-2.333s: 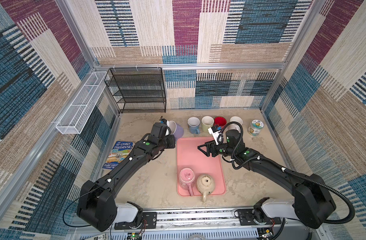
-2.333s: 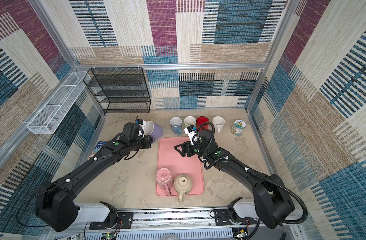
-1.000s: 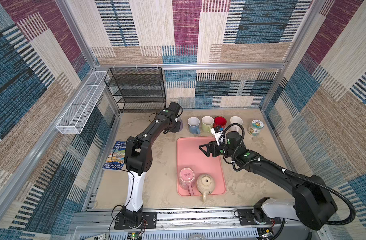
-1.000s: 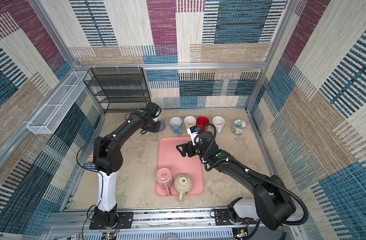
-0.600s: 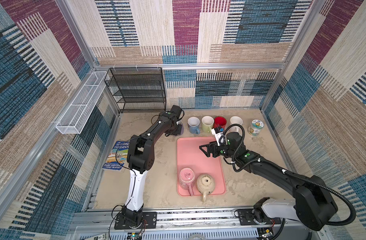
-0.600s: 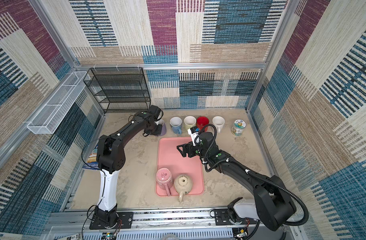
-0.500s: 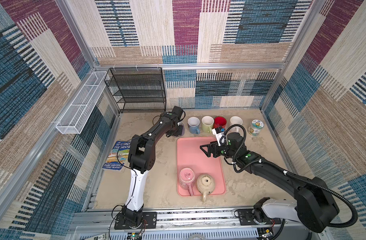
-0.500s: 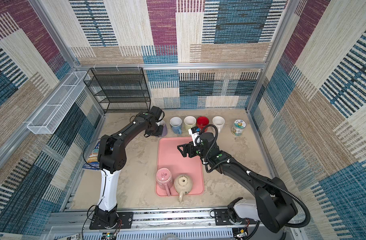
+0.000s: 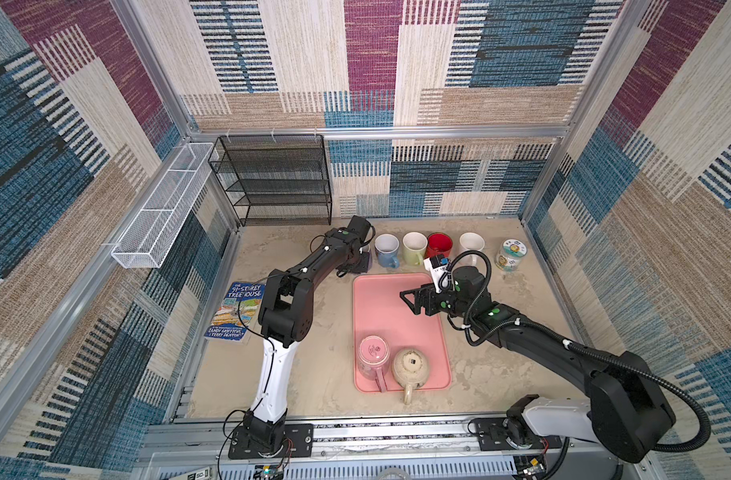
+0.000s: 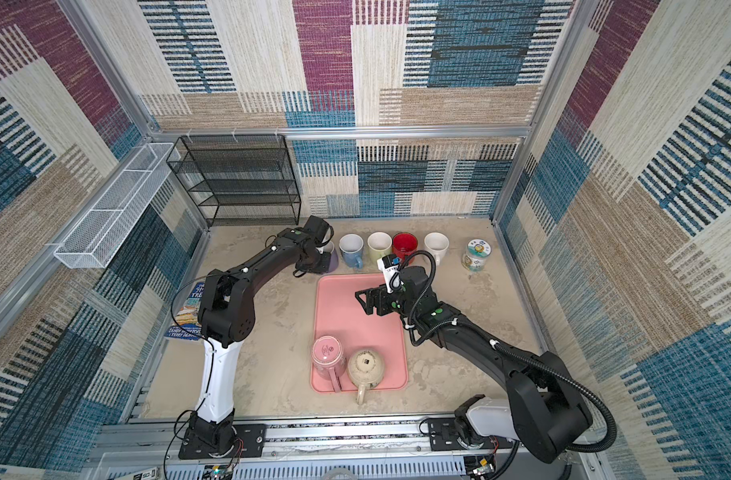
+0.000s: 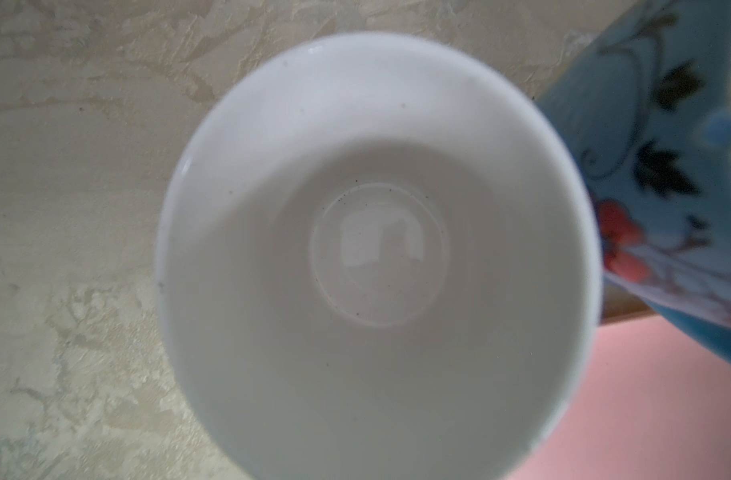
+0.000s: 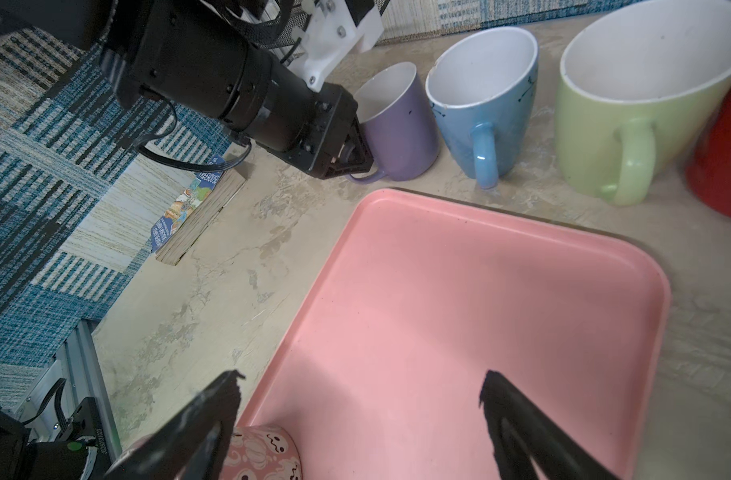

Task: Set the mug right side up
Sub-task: 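Carry the purple mug upright to the mug row with the left while the right withdraws, then open the left gripper and draw back from the purple mug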

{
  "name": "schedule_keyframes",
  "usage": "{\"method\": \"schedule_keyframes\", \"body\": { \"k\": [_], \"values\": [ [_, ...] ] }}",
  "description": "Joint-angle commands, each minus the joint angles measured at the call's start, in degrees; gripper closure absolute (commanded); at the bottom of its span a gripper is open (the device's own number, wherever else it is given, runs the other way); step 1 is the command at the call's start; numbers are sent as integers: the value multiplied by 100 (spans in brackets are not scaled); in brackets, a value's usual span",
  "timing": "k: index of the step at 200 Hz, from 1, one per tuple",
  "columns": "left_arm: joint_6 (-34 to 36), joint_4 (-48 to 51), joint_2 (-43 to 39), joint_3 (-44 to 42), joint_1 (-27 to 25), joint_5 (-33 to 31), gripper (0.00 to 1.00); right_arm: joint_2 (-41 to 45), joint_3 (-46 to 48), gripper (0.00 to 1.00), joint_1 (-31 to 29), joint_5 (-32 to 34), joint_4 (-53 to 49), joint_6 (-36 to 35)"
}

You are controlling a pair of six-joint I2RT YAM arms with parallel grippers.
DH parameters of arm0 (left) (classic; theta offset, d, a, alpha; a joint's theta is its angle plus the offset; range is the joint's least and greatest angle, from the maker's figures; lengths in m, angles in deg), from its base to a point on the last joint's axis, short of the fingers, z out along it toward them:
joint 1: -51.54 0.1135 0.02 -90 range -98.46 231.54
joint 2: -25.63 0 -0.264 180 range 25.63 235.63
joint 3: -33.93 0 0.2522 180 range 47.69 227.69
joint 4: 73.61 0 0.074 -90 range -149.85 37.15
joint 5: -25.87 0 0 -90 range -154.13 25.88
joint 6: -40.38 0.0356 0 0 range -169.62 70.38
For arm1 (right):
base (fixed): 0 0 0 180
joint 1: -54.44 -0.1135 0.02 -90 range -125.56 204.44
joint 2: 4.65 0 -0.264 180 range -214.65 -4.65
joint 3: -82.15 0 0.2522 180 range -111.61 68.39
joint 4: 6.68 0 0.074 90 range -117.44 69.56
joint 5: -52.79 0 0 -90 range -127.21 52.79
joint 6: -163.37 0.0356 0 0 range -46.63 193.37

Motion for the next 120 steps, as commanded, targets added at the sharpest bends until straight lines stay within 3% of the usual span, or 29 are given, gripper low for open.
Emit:
{"method": "schedule_keyframes", "body": {
  "k": [1,32,120],
  "values": [
    [-110,-122,35,-6,-40,75,94,-12,-30,7,-4,40,168,-10],
    [-125,-111,-23,-44,-75,31,81,23,-3,7,-4,68,199,-12],
    [-183,-115,-171,-62,-76,3,60,32,-42,7,-4,77,98,-20]
  ]
}}
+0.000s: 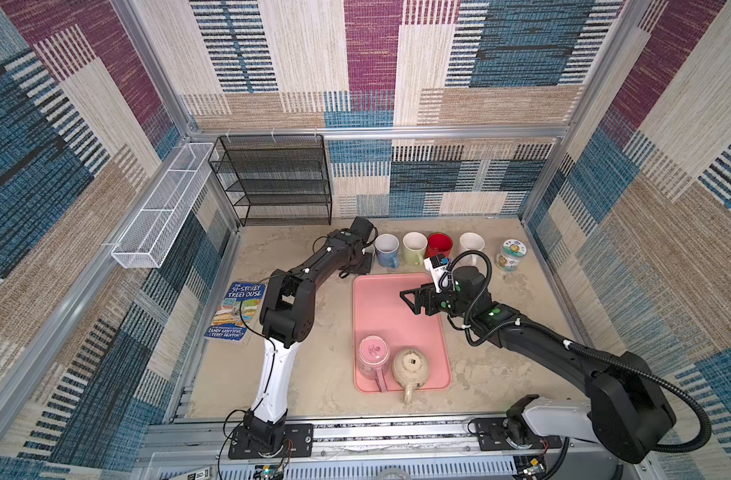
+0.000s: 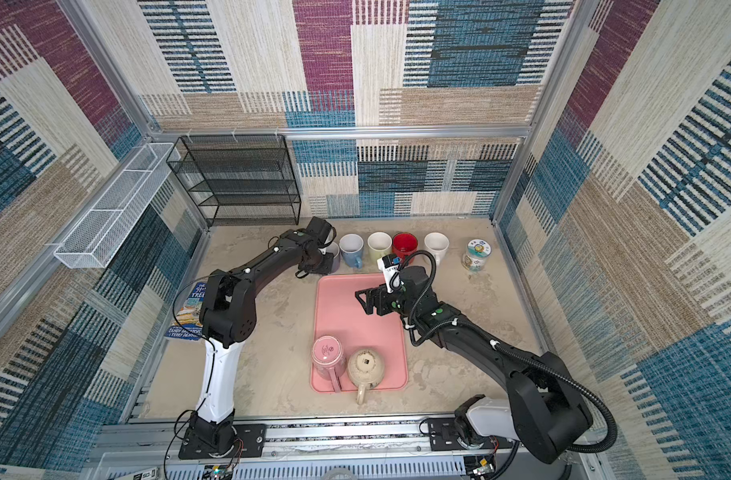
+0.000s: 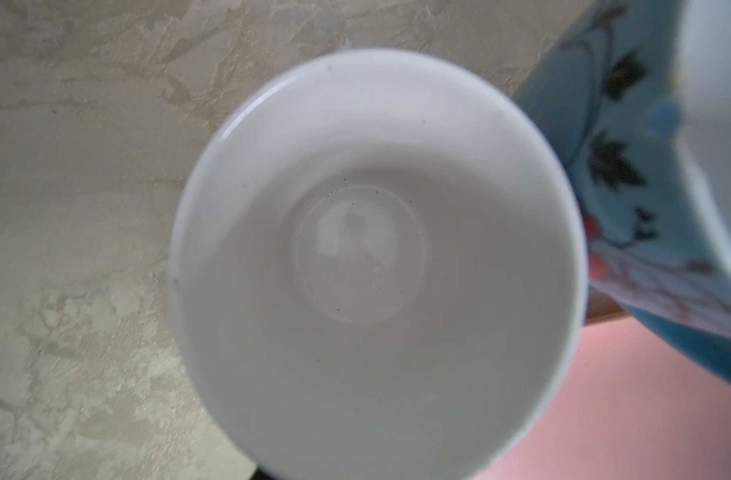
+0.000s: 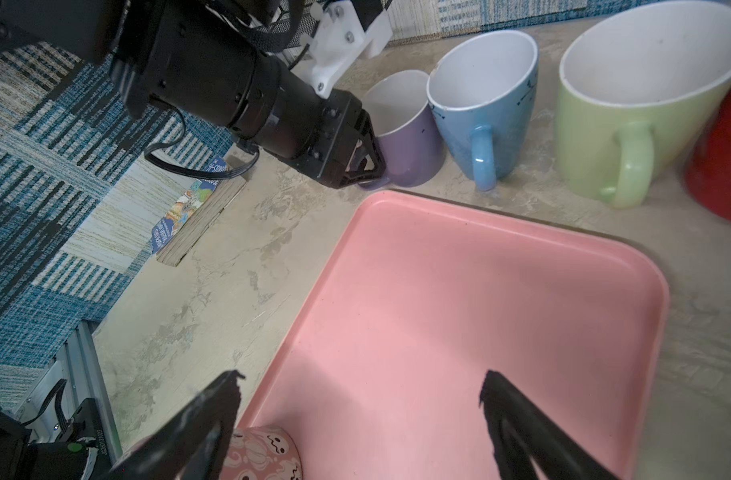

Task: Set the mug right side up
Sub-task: 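Open the left gripper and draw back from the purple mug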

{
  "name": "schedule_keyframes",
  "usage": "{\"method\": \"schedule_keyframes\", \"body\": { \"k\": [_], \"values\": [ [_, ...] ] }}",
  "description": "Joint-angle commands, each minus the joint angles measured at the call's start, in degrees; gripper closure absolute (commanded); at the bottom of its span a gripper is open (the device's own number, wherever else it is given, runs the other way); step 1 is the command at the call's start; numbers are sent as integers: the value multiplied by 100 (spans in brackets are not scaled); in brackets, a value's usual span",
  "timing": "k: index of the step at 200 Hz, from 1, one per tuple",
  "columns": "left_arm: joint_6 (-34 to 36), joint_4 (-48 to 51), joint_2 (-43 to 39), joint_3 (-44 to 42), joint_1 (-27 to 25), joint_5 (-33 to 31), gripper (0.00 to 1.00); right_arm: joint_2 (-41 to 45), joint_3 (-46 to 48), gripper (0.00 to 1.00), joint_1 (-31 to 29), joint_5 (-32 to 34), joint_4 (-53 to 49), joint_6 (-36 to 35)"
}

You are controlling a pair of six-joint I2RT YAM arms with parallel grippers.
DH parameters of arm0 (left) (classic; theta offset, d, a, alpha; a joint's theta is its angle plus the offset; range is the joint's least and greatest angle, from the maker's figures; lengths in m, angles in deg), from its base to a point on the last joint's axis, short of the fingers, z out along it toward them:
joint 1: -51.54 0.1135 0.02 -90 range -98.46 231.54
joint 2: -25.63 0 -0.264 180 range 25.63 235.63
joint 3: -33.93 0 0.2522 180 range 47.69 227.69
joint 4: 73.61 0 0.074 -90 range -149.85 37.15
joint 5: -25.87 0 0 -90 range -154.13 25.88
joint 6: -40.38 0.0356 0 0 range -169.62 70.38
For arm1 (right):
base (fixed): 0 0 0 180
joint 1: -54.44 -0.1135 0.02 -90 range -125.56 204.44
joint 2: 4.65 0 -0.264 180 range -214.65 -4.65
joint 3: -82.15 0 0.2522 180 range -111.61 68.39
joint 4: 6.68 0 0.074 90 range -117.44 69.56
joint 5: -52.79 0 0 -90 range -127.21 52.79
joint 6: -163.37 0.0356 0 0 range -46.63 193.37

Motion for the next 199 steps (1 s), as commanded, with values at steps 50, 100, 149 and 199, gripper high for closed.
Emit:
{"method": "schedule_keyframes", "body": {
  "k": [50,100,149,199],
  "values": [
    [-117,-62,-726,-299,9,-7,47,-3,-348,7,-9,376,-585,12],
    [-145,-319,-1686,-1099,9,222,11,527,-254,5,-143,823,-1471,-19],
    [-414,-770,-2842,-2289,-26,700,0,875,-213,0,-737,1258,-2339,47],
    [-483,-1015,-4062,-3408,-48,888,0,1190,-81,0,-1279,1369,-3040,340]
  ]
}}
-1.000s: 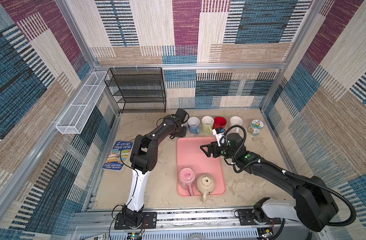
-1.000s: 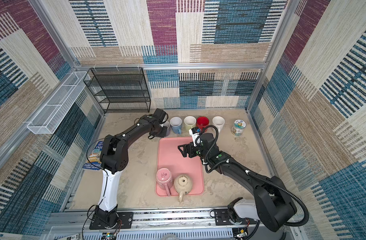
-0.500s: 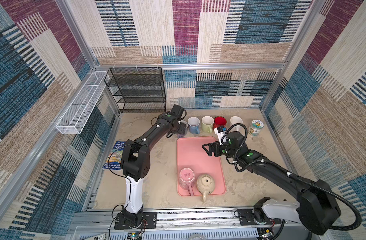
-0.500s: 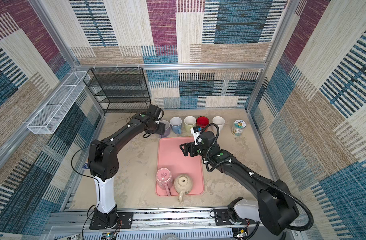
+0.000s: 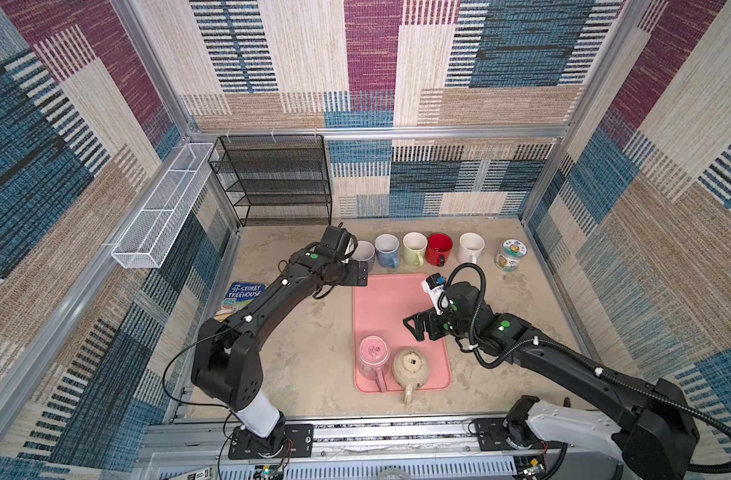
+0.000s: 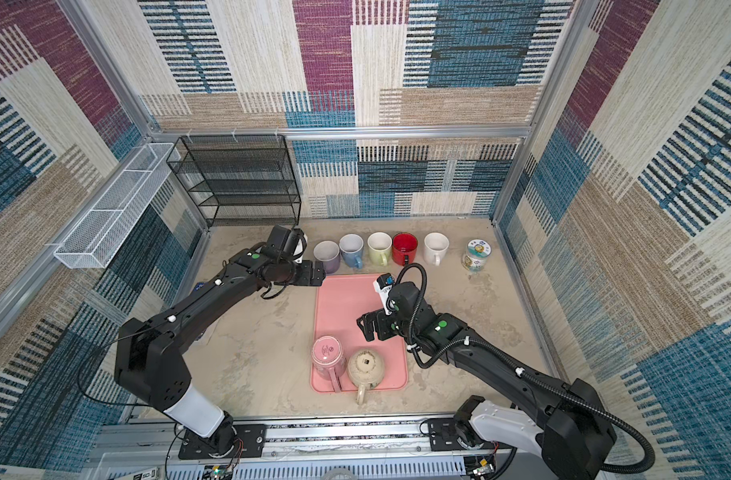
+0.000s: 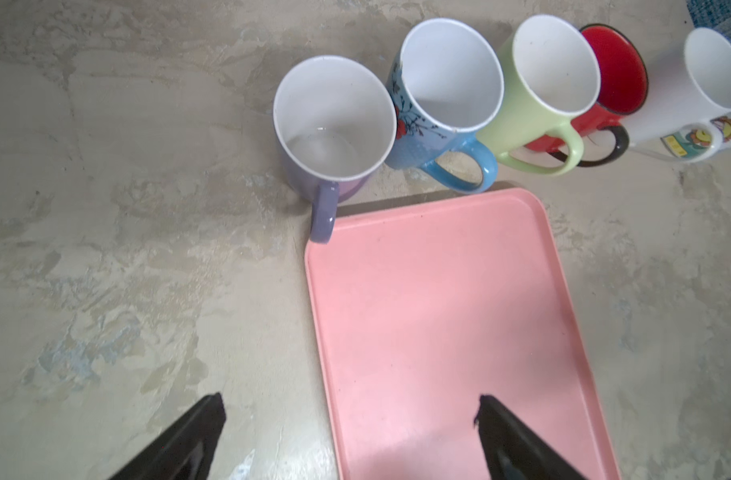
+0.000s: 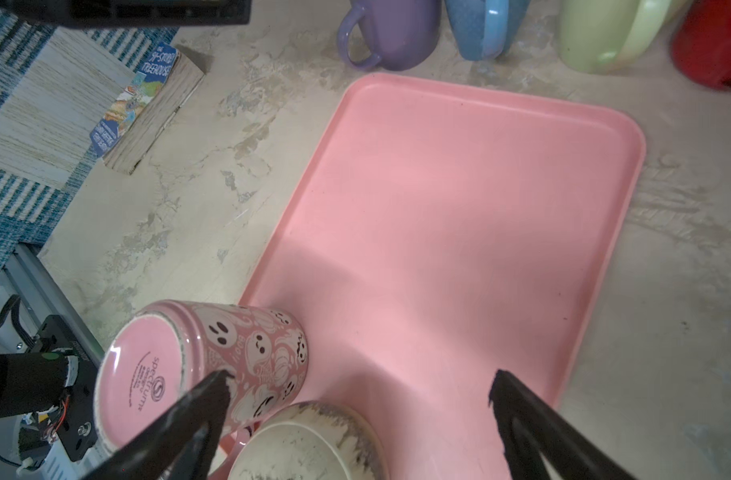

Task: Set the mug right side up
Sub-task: 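Open the left gripper and draw back from the purple mug, then move the right gripper over the upside-down cream mug while the left retracts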

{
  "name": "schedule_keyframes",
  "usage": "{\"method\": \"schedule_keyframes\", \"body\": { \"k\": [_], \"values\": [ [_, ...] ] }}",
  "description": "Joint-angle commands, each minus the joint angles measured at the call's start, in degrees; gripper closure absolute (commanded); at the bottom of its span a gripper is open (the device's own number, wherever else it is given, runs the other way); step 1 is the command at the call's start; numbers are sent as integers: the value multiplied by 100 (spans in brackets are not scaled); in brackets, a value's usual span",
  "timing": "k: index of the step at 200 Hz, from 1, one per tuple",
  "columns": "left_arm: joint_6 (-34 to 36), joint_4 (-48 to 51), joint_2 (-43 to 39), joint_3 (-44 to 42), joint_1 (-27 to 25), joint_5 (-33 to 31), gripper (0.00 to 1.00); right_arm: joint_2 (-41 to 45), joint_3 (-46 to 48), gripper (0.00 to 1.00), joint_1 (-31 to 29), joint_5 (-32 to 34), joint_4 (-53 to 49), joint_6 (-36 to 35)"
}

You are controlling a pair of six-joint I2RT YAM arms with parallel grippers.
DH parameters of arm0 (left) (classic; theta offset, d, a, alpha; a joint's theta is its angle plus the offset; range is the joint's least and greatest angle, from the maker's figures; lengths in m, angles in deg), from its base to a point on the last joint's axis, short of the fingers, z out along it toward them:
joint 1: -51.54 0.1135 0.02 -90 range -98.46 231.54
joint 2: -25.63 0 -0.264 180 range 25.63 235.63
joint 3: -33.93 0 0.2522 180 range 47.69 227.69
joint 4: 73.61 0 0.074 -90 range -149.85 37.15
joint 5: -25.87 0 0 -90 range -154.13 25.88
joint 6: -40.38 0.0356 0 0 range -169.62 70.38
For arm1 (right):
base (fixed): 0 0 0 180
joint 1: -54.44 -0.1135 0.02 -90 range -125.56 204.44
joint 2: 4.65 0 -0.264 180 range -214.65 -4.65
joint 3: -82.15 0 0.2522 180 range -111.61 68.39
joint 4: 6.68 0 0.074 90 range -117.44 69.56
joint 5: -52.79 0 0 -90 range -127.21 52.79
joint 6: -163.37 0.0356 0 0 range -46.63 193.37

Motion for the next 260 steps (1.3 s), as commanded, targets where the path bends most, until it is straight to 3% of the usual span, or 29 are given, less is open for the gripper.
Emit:
{"method": "schedule_keyframes", "body": {
  "k": [1,45,106,153,260],
  "values": [
    [-80,-235,-466,-290,2,143,0,157,89,0,-188,155,-431,232],
    [131,22,-1325,-662,0,113,0,79,164,0,-628,125,-704,497],
    [377,491,-2293,-990,0,239,1,148,81,0,-1248,602,-1182,1074],
    [388,482,-2995,-1820,0,251,1,-40,-13,0,-1516,689,-1478,1459],
    [428,311,-3528,-2190,18,162,1,-251,-157,0,-1851,710,-1799,1933]
  ]
}}
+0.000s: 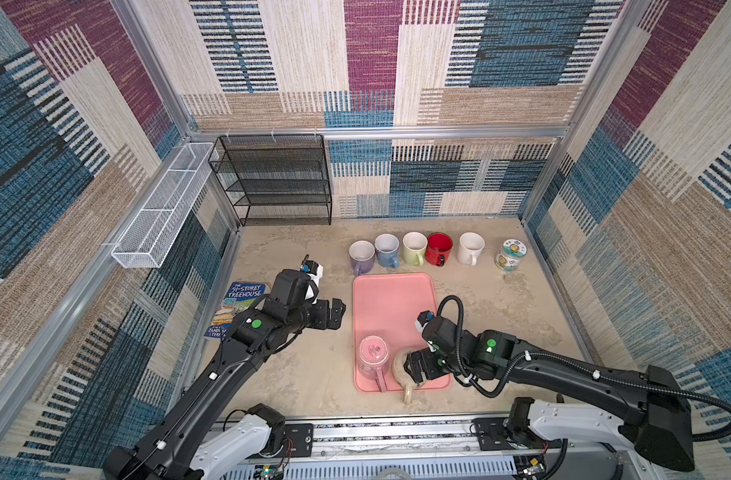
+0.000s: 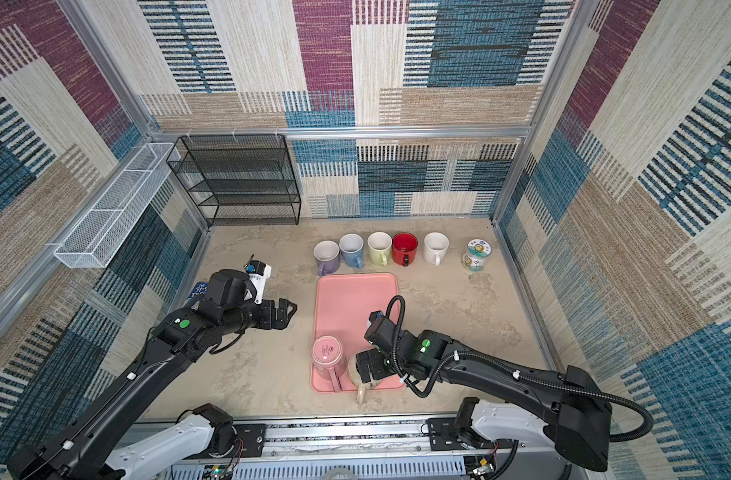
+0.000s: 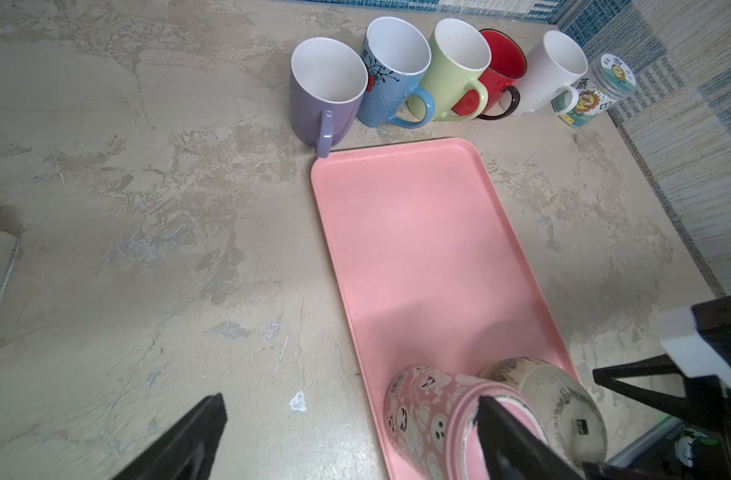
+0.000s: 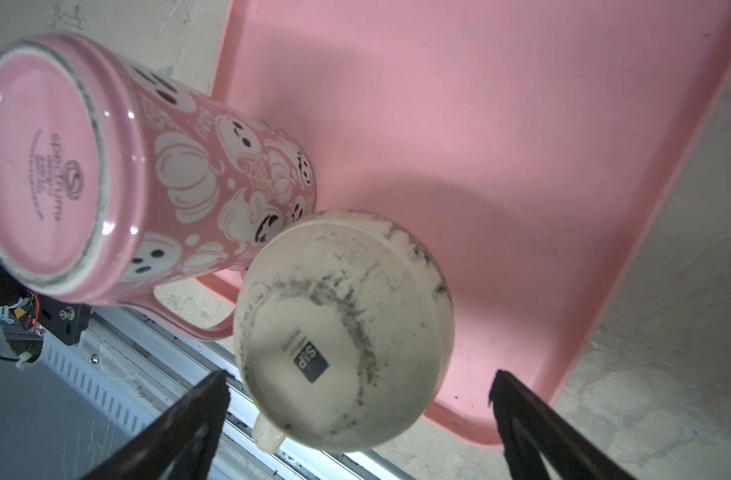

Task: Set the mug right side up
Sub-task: 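Move the right gripper over the upside-down cream mug while the left retracts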

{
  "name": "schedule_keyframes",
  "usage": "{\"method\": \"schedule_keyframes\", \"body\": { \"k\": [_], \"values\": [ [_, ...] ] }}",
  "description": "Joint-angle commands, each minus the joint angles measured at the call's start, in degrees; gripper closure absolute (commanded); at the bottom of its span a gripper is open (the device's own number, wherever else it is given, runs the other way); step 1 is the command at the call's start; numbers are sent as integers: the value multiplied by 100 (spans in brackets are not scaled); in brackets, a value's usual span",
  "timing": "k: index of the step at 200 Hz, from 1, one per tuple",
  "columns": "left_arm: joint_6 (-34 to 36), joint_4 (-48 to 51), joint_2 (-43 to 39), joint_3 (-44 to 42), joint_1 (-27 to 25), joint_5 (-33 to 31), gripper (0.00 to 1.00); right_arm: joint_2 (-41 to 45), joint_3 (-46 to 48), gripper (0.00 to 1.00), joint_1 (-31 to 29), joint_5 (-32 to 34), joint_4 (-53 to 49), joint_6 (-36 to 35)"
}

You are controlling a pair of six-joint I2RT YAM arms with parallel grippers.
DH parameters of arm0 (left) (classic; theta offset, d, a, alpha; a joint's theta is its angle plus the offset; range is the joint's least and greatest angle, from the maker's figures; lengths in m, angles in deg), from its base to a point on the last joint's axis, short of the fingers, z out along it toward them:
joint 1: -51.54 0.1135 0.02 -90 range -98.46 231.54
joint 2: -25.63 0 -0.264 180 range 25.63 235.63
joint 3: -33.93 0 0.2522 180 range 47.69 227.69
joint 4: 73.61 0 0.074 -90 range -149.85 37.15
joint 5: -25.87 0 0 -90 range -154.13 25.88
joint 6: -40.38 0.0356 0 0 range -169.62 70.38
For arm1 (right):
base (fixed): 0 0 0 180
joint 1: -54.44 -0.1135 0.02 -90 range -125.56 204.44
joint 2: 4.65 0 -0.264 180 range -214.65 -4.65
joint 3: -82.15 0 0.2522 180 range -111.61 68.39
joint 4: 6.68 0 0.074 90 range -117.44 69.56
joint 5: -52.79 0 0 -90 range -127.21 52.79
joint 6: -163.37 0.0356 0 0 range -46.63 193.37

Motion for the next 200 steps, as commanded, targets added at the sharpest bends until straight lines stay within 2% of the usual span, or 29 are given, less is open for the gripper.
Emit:
{"method": "schedule_keyframes", "body": {
  "k": [1,64,158,200],
  "values": [
    [152,-61,-30,-4,2,11,1,-97,-105,0,-110,116,18,145],
    [270,15,-136,7,20,-105,1,-511,-173,0,-402,56,188,266],
    [278,14,-111,-12,38,-52,1,-864,35,1,-397,219,357,357],
    [265,15,-118,-22,37,-52,1,-922,22,5,-324,254,397,263]
  ]
}}
